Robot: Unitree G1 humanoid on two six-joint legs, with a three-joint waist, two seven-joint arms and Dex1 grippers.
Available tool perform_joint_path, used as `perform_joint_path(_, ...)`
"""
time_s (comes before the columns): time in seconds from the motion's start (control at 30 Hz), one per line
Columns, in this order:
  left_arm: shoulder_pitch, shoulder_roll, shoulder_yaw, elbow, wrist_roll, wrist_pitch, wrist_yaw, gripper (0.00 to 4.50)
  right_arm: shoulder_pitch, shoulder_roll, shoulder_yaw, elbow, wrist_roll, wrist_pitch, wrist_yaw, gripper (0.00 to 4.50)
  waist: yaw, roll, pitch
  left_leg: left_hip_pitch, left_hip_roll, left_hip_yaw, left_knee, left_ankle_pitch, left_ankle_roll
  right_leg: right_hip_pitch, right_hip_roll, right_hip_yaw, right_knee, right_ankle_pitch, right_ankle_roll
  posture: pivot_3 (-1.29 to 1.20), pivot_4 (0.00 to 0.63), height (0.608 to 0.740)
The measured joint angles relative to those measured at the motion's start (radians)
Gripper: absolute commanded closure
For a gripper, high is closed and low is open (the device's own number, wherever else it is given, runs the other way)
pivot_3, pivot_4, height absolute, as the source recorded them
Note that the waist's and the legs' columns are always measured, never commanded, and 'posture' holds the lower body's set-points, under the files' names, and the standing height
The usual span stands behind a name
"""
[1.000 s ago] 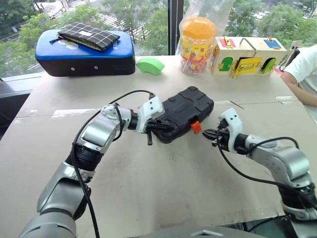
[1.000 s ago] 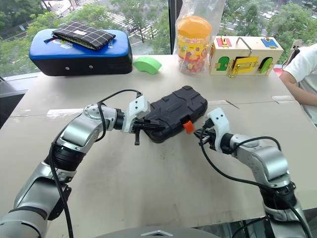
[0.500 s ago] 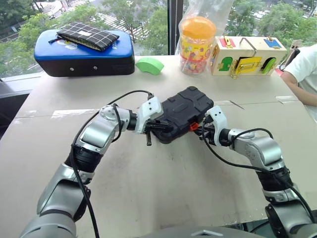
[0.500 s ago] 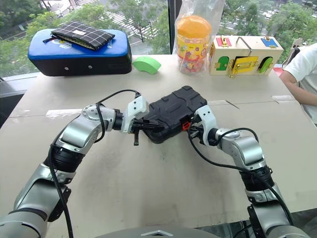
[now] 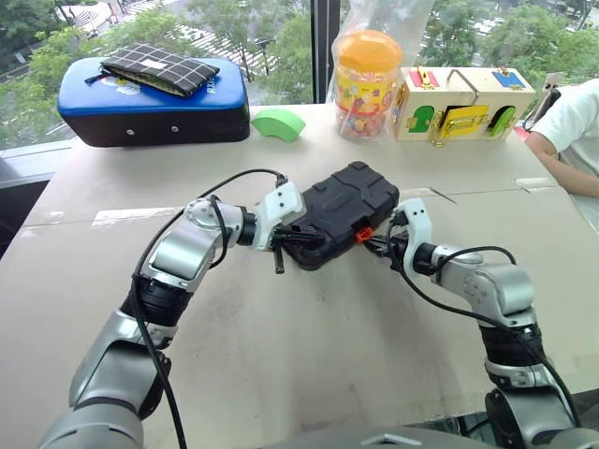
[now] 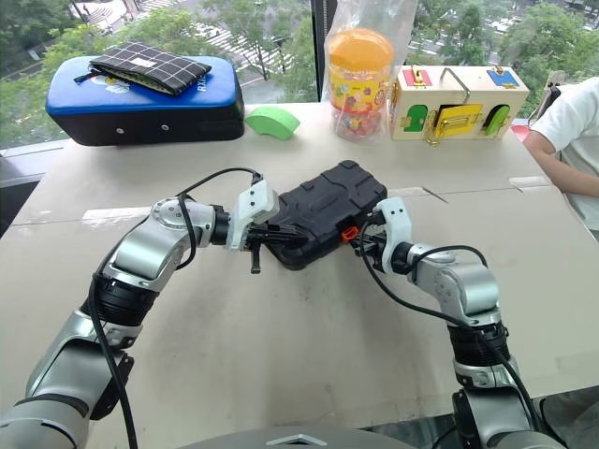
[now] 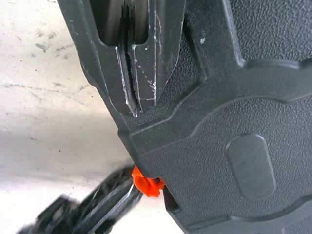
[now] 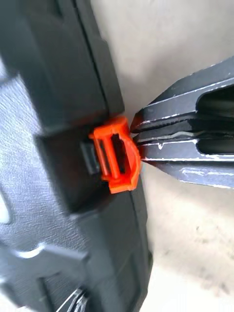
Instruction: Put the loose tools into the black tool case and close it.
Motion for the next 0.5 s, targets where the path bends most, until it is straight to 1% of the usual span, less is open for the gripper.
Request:
perform_joint_path(0.07, 0.004, 0.000, -0.003, 0.000, 0.010, -0.012, -0.003, 4.47, -0.067, 0.018, -0.050, -0.062, 0.044, 0.022, -0.010, 4.50, -0.001, 0.003, -0.002, 0.001, 0.000, 0.000, -0.001, 0.000, 0.000, 0.000, 0.000, 0.002, 0.000, 0.000, -0.001, 0.00, 0.150, 0.740)
perform_joint_path(0.13, 0.007, -0.005, -0.010, -0.001, 0.013, -0.016, -0.004, 4.47, -0.144, 0.038, -0.065, -0.116, 0.080, 0.030, -0.017, 4.50, 0.001, 0.005, -0.006, 0.002, 0.000, -0.001, -0.003, 0.000, 0.000, 0.000, 0.000, 0.002, -0.001, 0.000, -0.001, 0.00, 0.150, 0.740)
perform_joint_path(0.17, 0.009, -0.009, -0.012, -0.001, 0.015, -0.018, -0.003, 4.47, -0.179, 0.054, -0.065, -0.121, 0.095, 0.028, -0.021, 4.50, 0.003, 0.003, -0.009, 0.002, 0.000, -0.002, -0.004, 0.000, 0.000, 0.000, -0.001, 0.000, -0.001, -0.001, -0.001, 0.00, 0.150, 0.740)
perform_joint_path(0.23, 0.011, -0.013, -0.015, -0.002, 0.016, -0.020, -0.001, 4.47, -0.191, 0.064, -0.063, -0.119, 0.101, 0.023, -0.023, 4.50, 0.006, -0.001, -0.011, 0.001, 0.000, -0.003, -0.005, 0.000, -0.001, 0.000, -0.001, -0.001, -0.001, -0.001, -0.002, 0.00, 0.150, 0.740)
perform_joint_path(0.27, 0.011, -0.015, -0.015, -0.003, 0.017, -0.021, 0.002, 4.47, -0.190, 0.063, -0.058, -0.110, 0.099, 0.018, -0.023, 4.50, 0.006, 0.000, -0.011, 0.001, -0.001, -0.002, -0.005, -0.001, -0.001, 0.000, -0.003, -0.001, -0.001, -0.003, -0.005, 0.00, 0.150, 0.740)
perform_joint_path(0.33, 0.013, -0.017, -0.012, -0.005, 0.018, -0.023, 0.006, 4.47, -0.185, 0.052, -0.054, -0.100, 0.092, 0.013, -0.026, 4.50, 0.004, 0.001, -0.010, 0.001, -0.003, -0.001, -0.005, -0.001, -0.001, 0.000, -0.006, 0.000, -0.001, -0.003, -0.005, 0.00, 0.150, 0.740)
perform_joint_path(0.43, 0.040, -0.032, 0.021, -0.013, 0.009, -0.033, 0.016, 4.47, -0.173, 0.002, -0.025, -0.112, 0.057, -0.056, -0.015, 4.50, 0.002, 0.003, -0.010, 0.001, -0.003, -0.001, -0.005, -0.001, -0.001, 0.000, -0.006, 0.000, -0.002, -0.003, -0.005, 0.00, 0.150, 0.740)
perform_joint_path(0.47, 0.067, -0.061, 0.060, -0.018, -0.012, -0.044, 0.037, 4.47, -0.149, -0.033, -0.011, -0.138, 0.037, -0.104, -0.002, 4.50, 0.004, 0.004, -0.010, 0.000, -0.003, -0.001, -0.006, -0.001, -0.001, 0.000, -0.007, 0.000, -0.004, -0.003, -0.005, 0.00, 0.150, 0.740)
perform_joint_path(0.5, 0.106, -0.095, 0.114, -0.024, -0.058, -0.043, 0.061, 3.98, -0.111, -0.062, -0.010, -0.166, 0.019, -0.147, 0.010, 4.02, 0.006, 0.004, -0.010, -0.002, -0.003, -0.002, -0.006, -0.001, -0.001, -0.002, -0.007, -0.001, -0.004, -0.003, -0.005, 0.00, 0.150, 0.740)
